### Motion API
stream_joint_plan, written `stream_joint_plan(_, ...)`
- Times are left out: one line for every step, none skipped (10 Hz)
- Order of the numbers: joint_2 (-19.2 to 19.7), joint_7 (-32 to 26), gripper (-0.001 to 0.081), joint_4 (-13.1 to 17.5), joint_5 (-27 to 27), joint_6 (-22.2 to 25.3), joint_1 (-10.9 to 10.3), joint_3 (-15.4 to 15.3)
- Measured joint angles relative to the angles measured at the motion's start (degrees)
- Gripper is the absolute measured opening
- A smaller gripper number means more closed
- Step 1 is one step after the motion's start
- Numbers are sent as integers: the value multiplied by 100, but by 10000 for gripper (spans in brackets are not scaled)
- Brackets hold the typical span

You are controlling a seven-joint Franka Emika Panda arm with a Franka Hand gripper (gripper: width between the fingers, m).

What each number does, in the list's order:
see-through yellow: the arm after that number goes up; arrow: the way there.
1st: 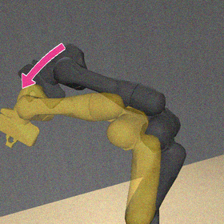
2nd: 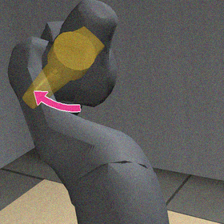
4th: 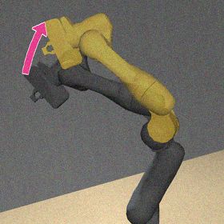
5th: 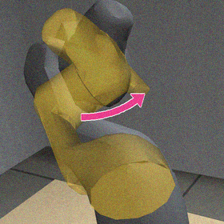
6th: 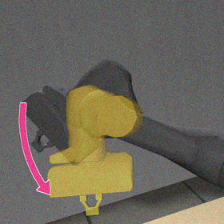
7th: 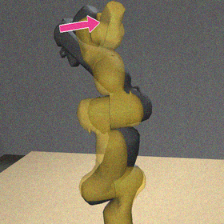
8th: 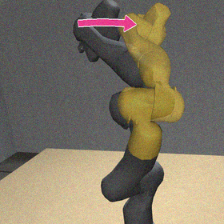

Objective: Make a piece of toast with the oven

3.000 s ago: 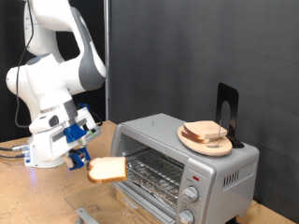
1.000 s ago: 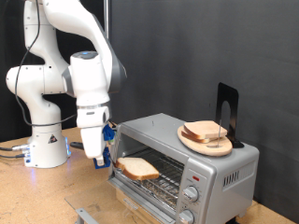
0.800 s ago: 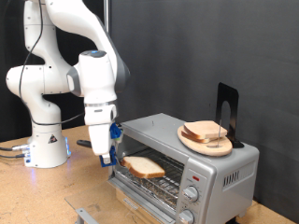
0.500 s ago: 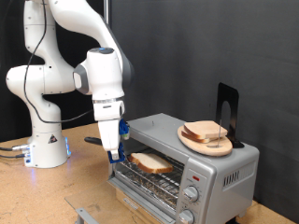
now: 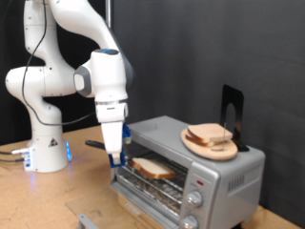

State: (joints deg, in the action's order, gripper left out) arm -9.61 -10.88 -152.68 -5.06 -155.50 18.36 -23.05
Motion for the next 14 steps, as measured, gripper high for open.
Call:
stream_joint_plan(-1, 22, 400, -3, 22, -1, 4, 0)
stream_joint_plan(-2, 22, 400, -10, 22, -2, 12, 1)
stream_joint_plan(-6, 22, 400, -19, 20, -2, 14, 7)
stream_joint_plan(-13, 22, 400, -30, 14, -2, 14, 17)
stream_joint_plan(-29, 14, 400, -50, 12, -2, 14, 32)
stream_joint_plan(-54, -5, 400, -78, 13, -1, 14, 53)
stream_joint_plan(-94, -81, 400, -127, 22, -2, 22, 86)
stream_joint_plan(-129, -195, 400, -205, 23, -4, 35, 145)
stream_joint_plan(-142, -313, 400, -294, 23, -15, 46, 196)
stream_joint_plan(-149, -408, 400, -372, 23, -44, 53, 244)
stream_joint_plan(-157, -491, 400, -433, 23, -70, 59, 294)
stream_joint_plan(-169, -568, 400, -484, 23, -91, 63, 342)
stream_joint_plan(-187, -613, 400, -521, 15, -106, 63, 380)
stream_joint_plan(-210, -646, 400, -546, 5, -111, 63, 411)
